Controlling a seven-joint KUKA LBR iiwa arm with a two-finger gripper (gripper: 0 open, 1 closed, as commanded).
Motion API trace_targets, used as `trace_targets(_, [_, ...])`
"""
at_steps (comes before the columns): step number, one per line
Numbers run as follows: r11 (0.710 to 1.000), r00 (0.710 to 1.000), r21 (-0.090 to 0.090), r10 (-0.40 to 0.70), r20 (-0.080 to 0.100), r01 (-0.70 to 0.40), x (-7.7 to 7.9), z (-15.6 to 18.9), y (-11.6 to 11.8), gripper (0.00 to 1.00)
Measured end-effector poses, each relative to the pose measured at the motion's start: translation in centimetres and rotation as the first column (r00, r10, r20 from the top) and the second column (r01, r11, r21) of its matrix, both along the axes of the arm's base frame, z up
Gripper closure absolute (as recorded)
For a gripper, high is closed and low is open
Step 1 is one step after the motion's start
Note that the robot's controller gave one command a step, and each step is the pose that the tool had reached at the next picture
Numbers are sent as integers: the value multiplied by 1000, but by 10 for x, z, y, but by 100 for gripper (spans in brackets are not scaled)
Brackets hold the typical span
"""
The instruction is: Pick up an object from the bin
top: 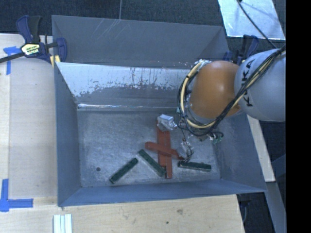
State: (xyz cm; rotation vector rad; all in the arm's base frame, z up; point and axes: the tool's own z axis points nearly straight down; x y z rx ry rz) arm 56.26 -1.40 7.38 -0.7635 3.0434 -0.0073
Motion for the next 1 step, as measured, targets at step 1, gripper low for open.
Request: trace_targets(1, [997,997,3,-82,4,82,52,5,-30,0])
